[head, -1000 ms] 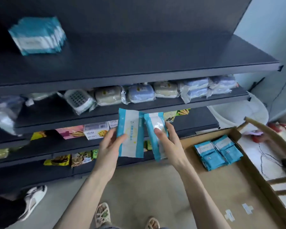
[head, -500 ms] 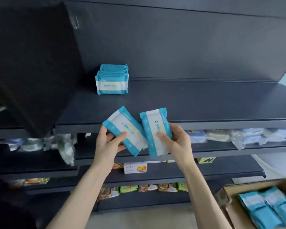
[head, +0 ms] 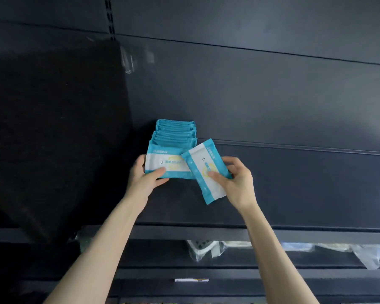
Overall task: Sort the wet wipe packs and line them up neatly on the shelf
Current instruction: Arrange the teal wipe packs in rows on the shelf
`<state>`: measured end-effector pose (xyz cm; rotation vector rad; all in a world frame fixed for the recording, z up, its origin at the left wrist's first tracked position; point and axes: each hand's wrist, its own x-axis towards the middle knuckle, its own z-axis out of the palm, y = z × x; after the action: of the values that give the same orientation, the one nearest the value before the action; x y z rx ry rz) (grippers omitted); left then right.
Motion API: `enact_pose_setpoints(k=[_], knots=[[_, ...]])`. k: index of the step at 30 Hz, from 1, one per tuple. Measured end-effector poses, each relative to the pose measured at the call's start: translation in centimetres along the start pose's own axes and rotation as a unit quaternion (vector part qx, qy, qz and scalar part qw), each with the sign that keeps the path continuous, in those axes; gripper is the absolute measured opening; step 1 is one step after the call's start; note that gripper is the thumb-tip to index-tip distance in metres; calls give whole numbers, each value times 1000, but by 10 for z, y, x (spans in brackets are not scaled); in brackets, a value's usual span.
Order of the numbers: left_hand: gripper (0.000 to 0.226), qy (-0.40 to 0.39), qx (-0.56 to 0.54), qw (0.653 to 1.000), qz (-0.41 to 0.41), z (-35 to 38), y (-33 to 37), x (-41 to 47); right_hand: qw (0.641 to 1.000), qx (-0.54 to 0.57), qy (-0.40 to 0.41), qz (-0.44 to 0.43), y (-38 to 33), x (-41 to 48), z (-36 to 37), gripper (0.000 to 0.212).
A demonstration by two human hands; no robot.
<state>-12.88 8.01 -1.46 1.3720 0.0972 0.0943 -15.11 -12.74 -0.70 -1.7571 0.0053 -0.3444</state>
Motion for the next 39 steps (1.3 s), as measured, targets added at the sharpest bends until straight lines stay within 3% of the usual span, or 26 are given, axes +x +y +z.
enact_pose_setpoints(k=[4, 10, 14, 19, 25, 29, 33, 36, 39], knots=[[22, -3, 113, 993, 12, -7, -7, 37, 1000, -15, -15, 4, 6, 35, 13, 32], [13, 59, 254, 959, 111, -12, -18, 64, 997, -44, -66, -20, 10, 71, 26, 29], [26, 65, 268, 953, 125, -17, -17, 70, 990, -114, -54, -70, 12, 78, 33, 29], [43, -12, 244, 967, 75, -29, -13, 64, 945, -272, -36, -176, 9, 79, 56, 31], [30, -27, 197, 974, 106, -30, -12, 67, 888, -364, 13, -282, 16, 74, 91, 41], [24, -10, 202, 970, 136, -28, -19, 70, 885, -397, 51, -239, 26, 65, 94, 67], [28, 9, 235, 961, 148, -30, -24, 71, 912, -378, -26, -160, 27, 59, 80, 93], [48, 23, 284, 946, 155, -32, -29, 72, 925, -351, -80, -121, 29, 57, 76, 94], [49, 24, 317, 933, 167, -31, -29, 73, 927, -345, -86, -117, 31, 58, 77, 90]])
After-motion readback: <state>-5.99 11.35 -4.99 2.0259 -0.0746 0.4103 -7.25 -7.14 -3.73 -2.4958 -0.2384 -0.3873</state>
